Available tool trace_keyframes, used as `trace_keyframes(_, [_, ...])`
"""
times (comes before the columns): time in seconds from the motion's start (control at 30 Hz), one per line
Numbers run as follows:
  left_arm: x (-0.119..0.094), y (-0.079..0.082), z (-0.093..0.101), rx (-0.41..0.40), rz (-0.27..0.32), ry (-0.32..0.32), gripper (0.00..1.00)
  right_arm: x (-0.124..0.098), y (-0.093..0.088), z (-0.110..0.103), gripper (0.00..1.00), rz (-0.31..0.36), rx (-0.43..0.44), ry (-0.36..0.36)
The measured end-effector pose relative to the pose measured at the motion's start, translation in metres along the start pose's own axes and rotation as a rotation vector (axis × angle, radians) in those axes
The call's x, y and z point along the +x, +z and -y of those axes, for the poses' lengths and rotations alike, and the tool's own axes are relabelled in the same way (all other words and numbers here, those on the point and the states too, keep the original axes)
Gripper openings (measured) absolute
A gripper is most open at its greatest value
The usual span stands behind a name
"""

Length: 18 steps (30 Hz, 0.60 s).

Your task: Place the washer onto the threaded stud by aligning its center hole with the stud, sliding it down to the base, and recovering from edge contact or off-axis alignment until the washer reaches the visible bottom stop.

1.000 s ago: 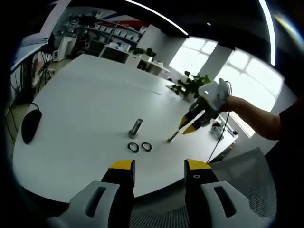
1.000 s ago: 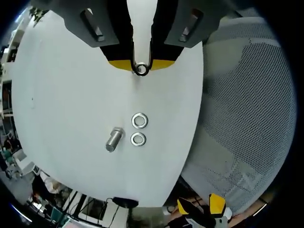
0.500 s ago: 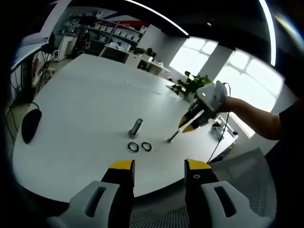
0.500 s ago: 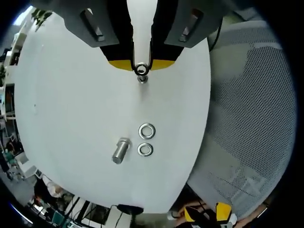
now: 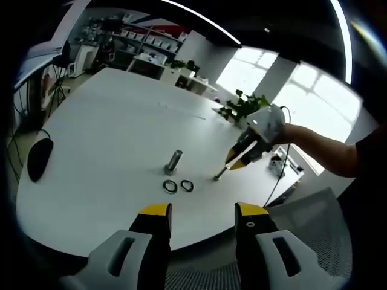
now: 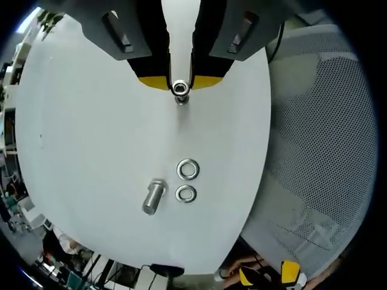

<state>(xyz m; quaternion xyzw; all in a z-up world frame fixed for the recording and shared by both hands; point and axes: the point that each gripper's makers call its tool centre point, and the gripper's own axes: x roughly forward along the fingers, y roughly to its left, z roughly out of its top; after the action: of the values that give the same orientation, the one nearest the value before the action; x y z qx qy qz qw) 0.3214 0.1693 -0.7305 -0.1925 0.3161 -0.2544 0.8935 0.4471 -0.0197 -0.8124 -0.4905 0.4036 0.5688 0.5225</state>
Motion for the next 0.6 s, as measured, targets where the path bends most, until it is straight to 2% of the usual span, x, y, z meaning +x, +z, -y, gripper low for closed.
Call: trace_keyframes(0.6, [0.000, -0.001, -0.001, -0.004, 0.000, 0.003, 0.40, 0.017, -0.003, -0.003, 0.13, -0.035, -0.003, 0.022])
